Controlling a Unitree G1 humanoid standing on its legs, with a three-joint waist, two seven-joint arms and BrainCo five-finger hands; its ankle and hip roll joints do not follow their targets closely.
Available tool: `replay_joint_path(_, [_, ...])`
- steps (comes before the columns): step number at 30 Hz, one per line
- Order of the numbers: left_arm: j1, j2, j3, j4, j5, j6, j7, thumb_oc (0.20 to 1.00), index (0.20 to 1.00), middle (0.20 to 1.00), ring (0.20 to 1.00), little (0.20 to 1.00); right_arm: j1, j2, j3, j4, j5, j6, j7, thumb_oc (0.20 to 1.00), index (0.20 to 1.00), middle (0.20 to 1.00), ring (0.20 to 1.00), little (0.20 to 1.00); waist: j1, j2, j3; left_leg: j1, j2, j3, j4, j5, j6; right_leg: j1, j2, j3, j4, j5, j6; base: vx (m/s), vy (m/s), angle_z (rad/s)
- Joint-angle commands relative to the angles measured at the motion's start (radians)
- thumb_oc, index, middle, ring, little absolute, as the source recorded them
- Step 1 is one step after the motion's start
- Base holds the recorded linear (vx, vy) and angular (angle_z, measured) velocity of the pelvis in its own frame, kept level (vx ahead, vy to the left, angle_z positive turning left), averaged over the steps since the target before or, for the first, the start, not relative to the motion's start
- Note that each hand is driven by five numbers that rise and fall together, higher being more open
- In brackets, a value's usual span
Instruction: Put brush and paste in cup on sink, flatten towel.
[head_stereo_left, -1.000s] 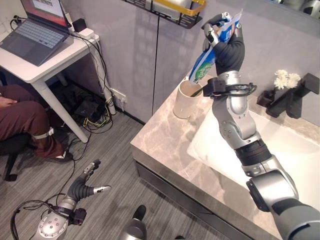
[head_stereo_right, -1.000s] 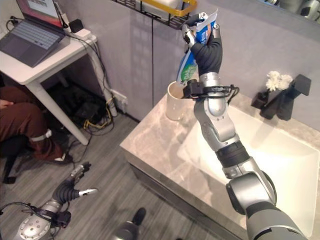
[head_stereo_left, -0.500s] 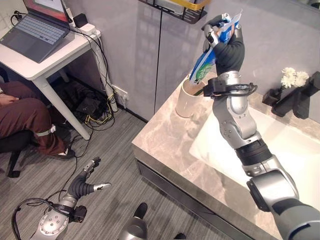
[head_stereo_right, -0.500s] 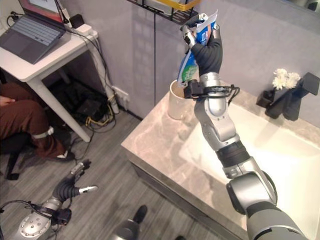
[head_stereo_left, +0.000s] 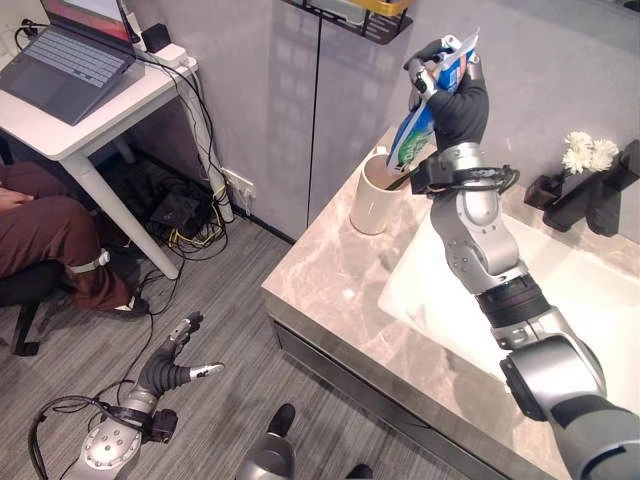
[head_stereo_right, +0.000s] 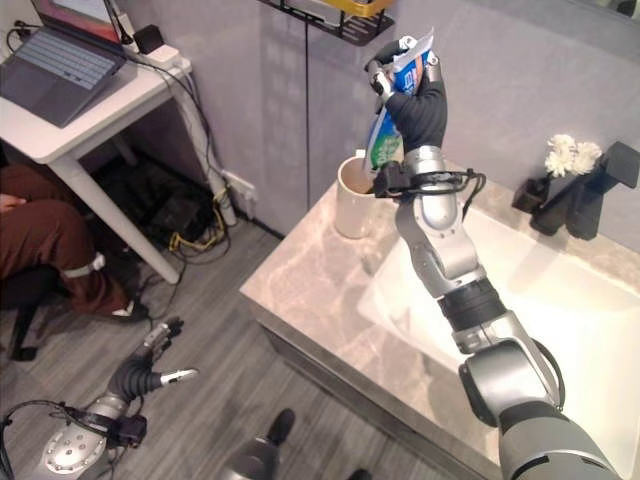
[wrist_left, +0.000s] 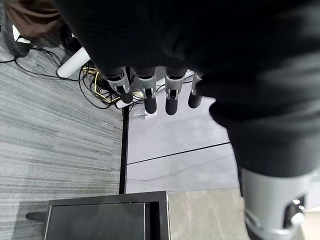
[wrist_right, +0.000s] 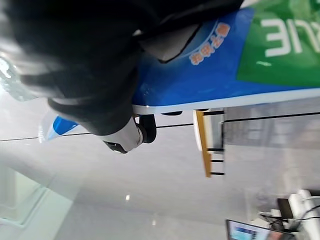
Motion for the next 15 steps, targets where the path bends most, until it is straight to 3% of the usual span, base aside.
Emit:
replay_joint_path(1, [0.025,0.02,0.025,-0.031,0.001,-0.032,0.013,1.0,1.0,1.0,1.0,1.0,-0.121,-0.043,0.033,0.012,0.019,-0.034,0.017,0.2,0.2,0.2,0.2,0.2,-0.015,-0.021,-0.042,-0.037,-0.008,0.028,0.006,0.018,0.03,0.016,-0.051,0.031,0.002,0.077,0.041,0.0,0.0,0.0])
replay_joint_path(9, [0.022,0.017,0.014,-0.028,-0.005,-0.035,0.009,1.0,1.0,1.0,1.0,1.0,-0.114,-0.022,0.047,0.079,0.002,-0.015,0.017,0.2,0.2,0.2,0.2,0.2,-0.016,-0.019,-0.042,-0.037,-0.006,0.029,0.006,0.018,0.032,0.016,-0.052,0.033,0.002,0.082,0.04,0.0,0.0,0.0])
replay_joint_path(10, [0.022,0.017,0.014,-0.028,-0.005,-0.035,0.009,1.0,1.0,1.0,1.0,1.0,-0.114,-0.022,0.047,0.079,0.001,-0.015,0.017,0.25,0.25,0.25,0.25,0.25,-0.016,-0.019,-0.042,-0.037,-0.006,0.029,0.006,0.018,0.032,0.016,-0.052,0.033,0.002,0.082,0.04,0.0,0.0,0.0])
replay_joint_path(11, [0.02,0.016,0.011,-0.027,-0.006,-0.035,0.011,1.0,1.0,1.0,1.0,1.0,-0.113,-0.016,0.047,0.087,0.001,-0.013,0.015,0.332,0.332,0.332,0.332,0.332,-0.016,-0.018,-0.041,-0.037,-0.005,0.029,0.006,0.018,0.032,0.015,-0.051,0.033,0.002,0.083,0.04,-0.02,0.001,-0.03])
replay_joint_path(12, [0.019,0.015,0.007,-0.027,-0.008,-0.034,0.014,1.0,1.0,1.0,1.0,1.0,-0.114,-0.015,0.048,0.092,-0.005,-0.011,0.011,0.834,0.834,0.834,0.834,0.834,-0.018,-0.018,-0.041,-0.036,-0.005,0.03,0.006,0.018,0.032,0.015,-0.051,0.033,0.002,0.083,0.04,-0.03,0.002,-0.03])
replay_joint_path(13, [0.019,0.014,0.007,-0.027,-0.006,-0.033,0.016,1.0,1.0,1.0,1.0,1.0,-0.115,-0.014,0.048,0.091,-0.012,-0.009,0.007,1.0,1.0,1.0,1.0,1.0,-0.019,-0.018,-0.042,-0.036,-0.005,0.029,0.006,0.017,0.032,0.015,-0.051,0.034,0.002,0.083,0.04,-0.01,0.002,-0.03])
replay_joint_path(15, [0.018,0.014,0.005,-0.025,-0.003,-0.033,0.018,1.0,1.0,1.0,1.0,1.0,-0.115,-0.011,0.047,0.093,-0.017,-0.009,0.003,1.0,1.0,1.0,1.0,1.0,-0.02,-0.019,-0.042,-0.036,-0.005,0.03,0.006,0.017,0.032,0.015,-0.051,0.033,0.002,0.083,0.04,0.0,0.0,0.0])
